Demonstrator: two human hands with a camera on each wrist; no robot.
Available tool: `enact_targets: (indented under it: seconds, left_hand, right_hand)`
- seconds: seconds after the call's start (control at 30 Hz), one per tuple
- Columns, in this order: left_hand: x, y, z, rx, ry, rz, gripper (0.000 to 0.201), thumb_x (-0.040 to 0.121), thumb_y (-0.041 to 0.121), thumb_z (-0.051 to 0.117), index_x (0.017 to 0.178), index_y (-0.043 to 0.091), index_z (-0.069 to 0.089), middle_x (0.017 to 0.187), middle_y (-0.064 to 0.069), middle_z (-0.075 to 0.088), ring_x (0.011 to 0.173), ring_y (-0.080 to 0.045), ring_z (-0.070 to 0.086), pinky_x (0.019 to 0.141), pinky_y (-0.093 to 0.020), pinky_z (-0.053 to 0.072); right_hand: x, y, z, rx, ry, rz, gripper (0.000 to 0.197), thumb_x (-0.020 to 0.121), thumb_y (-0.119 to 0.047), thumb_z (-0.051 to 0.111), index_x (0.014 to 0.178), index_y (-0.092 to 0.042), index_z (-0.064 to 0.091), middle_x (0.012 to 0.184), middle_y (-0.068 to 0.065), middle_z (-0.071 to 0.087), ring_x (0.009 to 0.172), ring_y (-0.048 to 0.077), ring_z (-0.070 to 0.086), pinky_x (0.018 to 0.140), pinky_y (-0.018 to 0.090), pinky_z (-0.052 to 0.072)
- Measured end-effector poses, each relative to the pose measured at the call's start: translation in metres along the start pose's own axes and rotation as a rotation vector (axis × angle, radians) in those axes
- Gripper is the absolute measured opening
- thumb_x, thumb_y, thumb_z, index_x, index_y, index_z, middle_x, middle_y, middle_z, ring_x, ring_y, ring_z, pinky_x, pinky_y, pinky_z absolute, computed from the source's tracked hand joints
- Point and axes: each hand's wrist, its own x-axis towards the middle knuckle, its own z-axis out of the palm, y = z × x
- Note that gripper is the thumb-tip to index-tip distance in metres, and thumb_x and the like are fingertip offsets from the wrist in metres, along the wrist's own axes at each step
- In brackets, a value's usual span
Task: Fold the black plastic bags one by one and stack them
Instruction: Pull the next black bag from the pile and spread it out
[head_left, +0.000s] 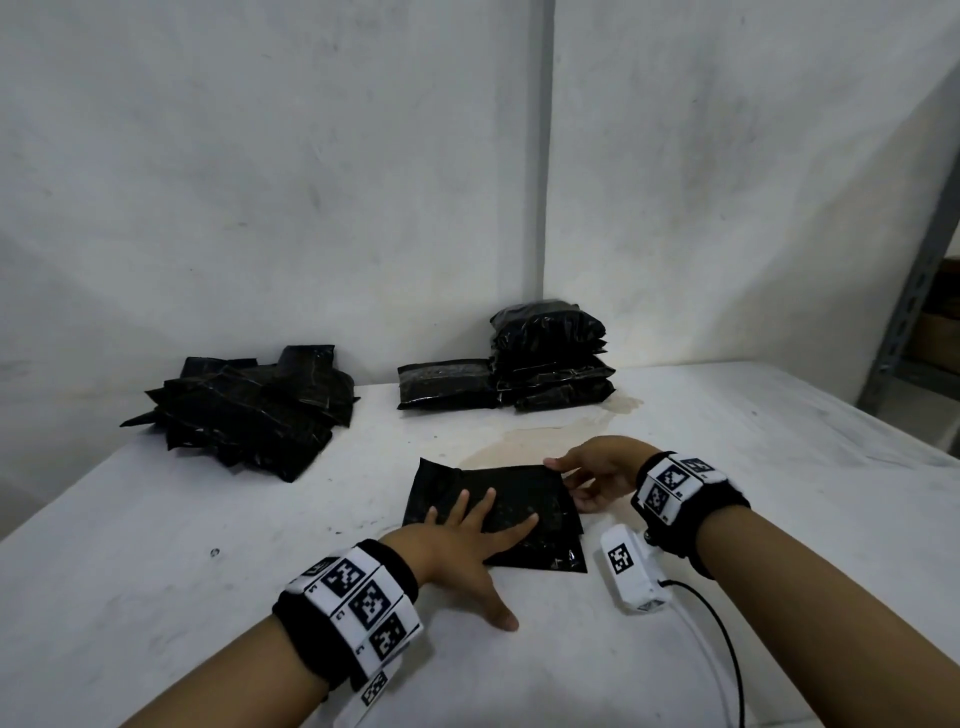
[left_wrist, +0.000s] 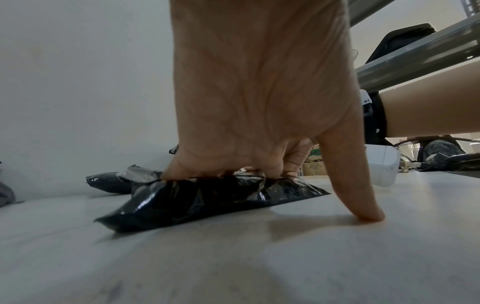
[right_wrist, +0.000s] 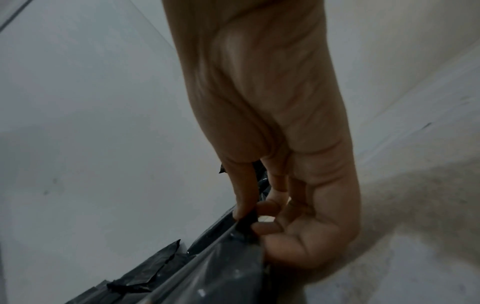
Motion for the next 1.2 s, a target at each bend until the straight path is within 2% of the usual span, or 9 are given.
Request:
enact_targets:
  seconds: [0.2,0.33,0.47,0.57,0.77,0.9,0.97,1.07,1.2]
  left_hand:
    - [-0.001,-0.002,-0.002,-0.03,0.011,0.007,0.104,0.076,0.059,0.068,0.143,0.057,-0.012,0.155,0.002,-0.03,0.139,-0.025,-0.033,0.113,-0.056,-0.016]
    - [0.002,-0.002,-0.001,-0.015,-0.006,0.0,0.105,0.075,0.061,0.067,0.141,0.057,-0.014,0.154,0.002,-0.032,0.139,-0.026,-0.034,0.111,-0.058,-0.017]
    - [0.001,-0.001,-0.002,-0.041,-0.001,0.002,0.106,0.076,0.06,0.068,0.142,0.057,-0.014,0.155,0.002,-0.031,0.139,-0.026,-0.033,0.112,-0.057,-0.015]
    - [0.001,0.0,-0.001,-0.044,0.001,0.002,0.107,0.076,0.059,0.069,0.142,0.056,-0.016,0.154,0.002,-0.033,0.139,-0.027,-0.033,0.112,-0.057,-0.014]
    - [0.003,0.002,-0.001,-0.052,0.001,0.023,0.111,0.076,0.055,0.071,0.141,0.055,-0.019,0.152,0.001,-0.036,0.138,-0.028,-0.034,0.112,-0.058,-0.013]
    - [0.004,0.002,0.0,-0.057,0.0,0.021,0.11,0.075,0.054,0.071,0.142,0.056,-0.016,0.153,0.001,-0.034,0.139,-0.028,-0.034,0.113,-0.06,-0.011]
    - [0.004,0.003,0.0,-0.055,0.006,0.013,0.108,0.075,0.055,0.071,0.142,0.057,-0.014,0.154,0.001,-0.033,0.139,-0.029,-0.033,0.113,-0.061,-0.009]
    - [0.004,0.004,-0.002,-0.058,0.024,0.017,0.102,0.079,0.049,0.067,0.142,0.057,-0.012,0.156,-0.002,-0.029,0.141,-0.03,-0.029,0.113,-0.062,-0.006]
    - [0.003,0.0,-0.004,-0.261,0.079,0.041,0.09,0.083,0.031,0.063,0.147,0.046,0.001,0.16,-0.005,-0.006,0.146,-0.031,-0.009,0.117,-0.054,0.01]
  right_hand:
    - [-0.01,-0.009,0.001,-0.161,-0.013,-0.01,0.03,0.095,-0.029,0.06,0.073,-0.011,0.05,0.041,-0.003,0.046,0.048,0.008,0.034,0.042,0.016,0.033]
    - [-0.014,-0.012,-0.001,-0.165,-0.062,-0.016,0.027,0.096,-0.03,0.057,0.074,-0.015,0.051,0.041,-0.007,0.046,0.034,0.005,0.038,0.044,0.014,0.028]
    - [-0.004,-0.006,-0.003,-0.1,-0.038,-0.005,0.027,0.094,-0.025,0.061,0.072,-0.013,0.052,0.056,-0.002,0.044,0.051,0.009,0.043,0.047,0.018,0.042]
    - [0.003,0.0,-0.007,0.153,0.018,-0.053,0.014,0.093,-0.001,0.059,0.088,-0.012,0.053,0.072,0.004,0.051,0.064,0.011,0.047,0.046,0.021,0.053]
    - [-0.003,0.003,-0.007,0.245,0.084,-0.126,0.044,0.087,0.01,0.058,0.125,-0.011,0.049,0.077,0.009,0.055,0.059,0.012,0.042,0.045,0.018,0.044]
    - [0.001,-0.001,-0.002,-0.017,0.352,-0.325,0.015,0.083,0.001,0.067,0.087,-0.013,0.062,0.085,0.01,0.058,0.071,0.017,0.053,0.065,0.027,0.048]
    - [-0.002,-0.005,-0.004,-0.249,0.521,-0.449,0.023,0.078,-0.011,0.076,0.075,-0.016,0.054,0.081,0.001,0.055,0.084,0.019,0.055,0.074,0.032,0.046]
    - [-0.017,-0.011,0.005,-0.371,0.167,-0.473,0.025,0.076,-0.017,0.081,0.092,-0.015,0.061,0.093,0.004,0.064,0.085,0.014,0.058,0.069,0.023,0.049]
    - [-0.025,-0.009,0.022,-0.507,-0.206,-0.316,0.01,0.094,-0.012,0.059,0.102,-0.015,0.064,0.099,0.001,0.064,0.088,0.008,0.059,0.075,0.016,0.052]
